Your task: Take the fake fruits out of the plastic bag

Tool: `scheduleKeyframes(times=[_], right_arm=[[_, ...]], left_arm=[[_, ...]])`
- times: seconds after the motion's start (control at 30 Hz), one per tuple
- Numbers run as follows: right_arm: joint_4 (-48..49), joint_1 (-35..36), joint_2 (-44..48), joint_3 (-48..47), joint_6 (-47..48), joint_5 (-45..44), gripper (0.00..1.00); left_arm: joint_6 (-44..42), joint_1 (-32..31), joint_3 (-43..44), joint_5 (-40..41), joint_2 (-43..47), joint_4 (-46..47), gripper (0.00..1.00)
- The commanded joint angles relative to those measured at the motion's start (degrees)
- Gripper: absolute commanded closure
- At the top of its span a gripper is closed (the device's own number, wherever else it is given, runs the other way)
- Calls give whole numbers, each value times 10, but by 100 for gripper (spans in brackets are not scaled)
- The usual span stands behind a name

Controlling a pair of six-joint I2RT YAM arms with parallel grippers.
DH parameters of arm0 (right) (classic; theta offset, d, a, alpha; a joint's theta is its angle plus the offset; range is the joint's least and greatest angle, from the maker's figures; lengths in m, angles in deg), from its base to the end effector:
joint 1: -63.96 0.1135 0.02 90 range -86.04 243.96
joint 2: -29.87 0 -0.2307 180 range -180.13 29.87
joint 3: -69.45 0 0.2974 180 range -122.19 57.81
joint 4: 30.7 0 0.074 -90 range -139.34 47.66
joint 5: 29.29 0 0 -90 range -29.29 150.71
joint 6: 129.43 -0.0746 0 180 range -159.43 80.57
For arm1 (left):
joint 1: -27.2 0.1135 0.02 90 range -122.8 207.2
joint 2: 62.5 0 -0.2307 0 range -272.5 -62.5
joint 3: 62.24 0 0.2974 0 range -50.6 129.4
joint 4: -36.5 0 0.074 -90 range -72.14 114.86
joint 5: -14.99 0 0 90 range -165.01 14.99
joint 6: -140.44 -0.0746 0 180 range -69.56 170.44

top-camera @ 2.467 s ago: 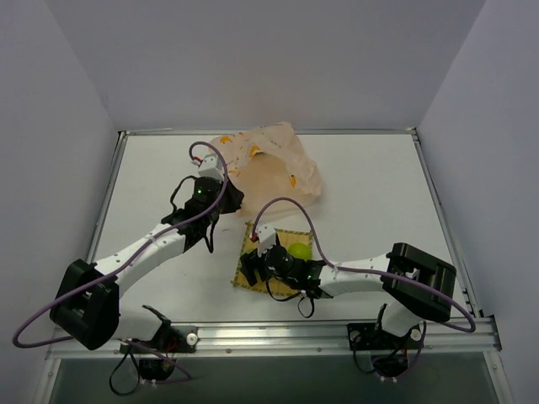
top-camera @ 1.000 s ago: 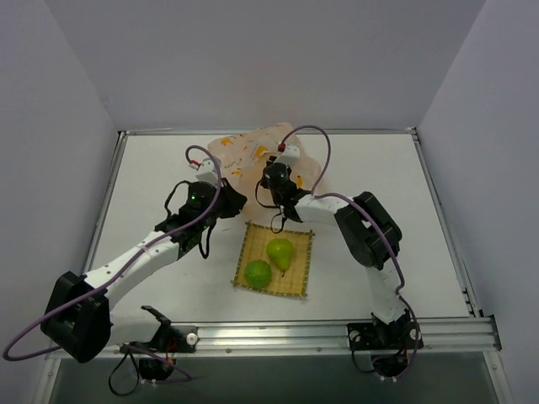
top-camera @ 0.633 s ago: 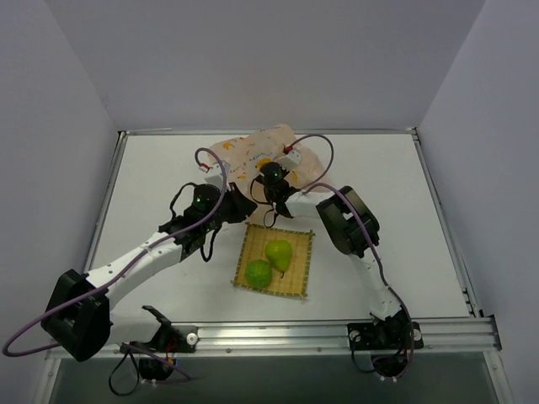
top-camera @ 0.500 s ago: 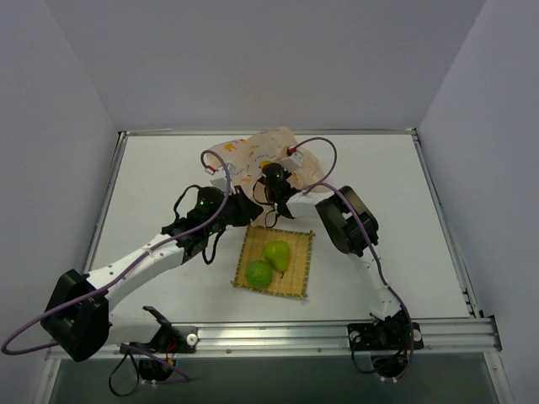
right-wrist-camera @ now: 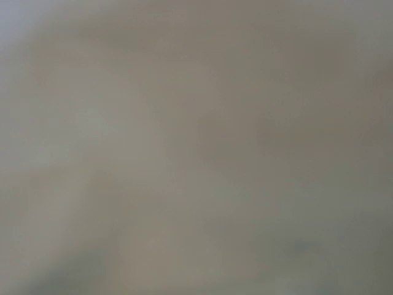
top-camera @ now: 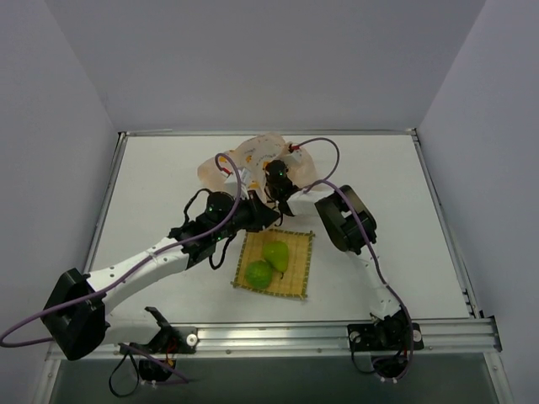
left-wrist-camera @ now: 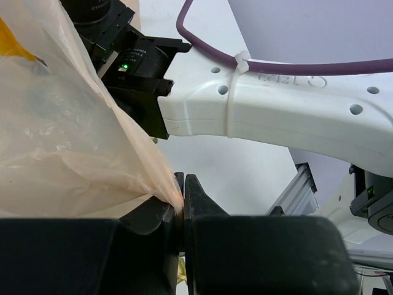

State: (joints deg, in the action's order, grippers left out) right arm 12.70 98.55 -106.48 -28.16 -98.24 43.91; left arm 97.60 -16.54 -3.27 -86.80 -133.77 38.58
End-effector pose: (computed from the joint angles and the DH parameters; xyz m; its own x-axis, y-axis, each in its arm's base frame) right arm 0.4764 0.3023 0.0984 -0.2274 0.8380 -0.4961 -0.2158 0.4534 0.8648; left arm 0.2649 -0.2746 0.2425 -0.6900 -0.3332 -0.6426 0.4650 0.4763 -0.7463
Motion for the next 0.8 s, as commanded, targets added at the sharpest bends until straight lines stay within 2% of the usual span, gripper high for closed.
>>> scheduleKeyframes(times=[0.0,0.03,0.07,0.1,0.13,0.17,0.2,0.27,0.33,0.47,0.63,0.67,0.7,0.77], right_arm=[[-20,3,-31,-48,-1,25,14],[-28,5,-37,-57,7,27,15],[-36,8,-48,-68,28,35,19],[-35,8,-51,-69,34,41,28],[-33,7,-52,-67,38,44,33],[-25,1,-51,-59,39,48,39],[-3,-3,-46,-37,39,61,54],[20,-11,-32,-18,45,81,56],[44,-26,-14,9,62,117,66],[51,-49,4,29,85,195,68],[39,-58,21,42,108,236,68],[42,-58,24,50,110,245,68],[45,-58,27,55,109,251,68],[56,-59,37,68,109,267,68]], left_arm=[[-9,-1,32,-2,13,-4,98],[-22,3,34,15,15,-17,95],[-29,8,35,18,17,-25,86],[-37,26,40,18,18,-45,78],[-51,37,43,17,21,-54,56],[-59,49,49,18,24,-66,43],[-69,60,55,20,34,-89,33],[-101,92,87,26,44,-111,17],[-146,106,139,42,56,-152,14],[-184,134,202,82,60,-177,11],[-110,222,197,60,24,-147,18],[-98,261,203,52,13,-144,18],[-93,279,212,39,-23,-129,20],[-99,306,249,21,-68,-163,21]])
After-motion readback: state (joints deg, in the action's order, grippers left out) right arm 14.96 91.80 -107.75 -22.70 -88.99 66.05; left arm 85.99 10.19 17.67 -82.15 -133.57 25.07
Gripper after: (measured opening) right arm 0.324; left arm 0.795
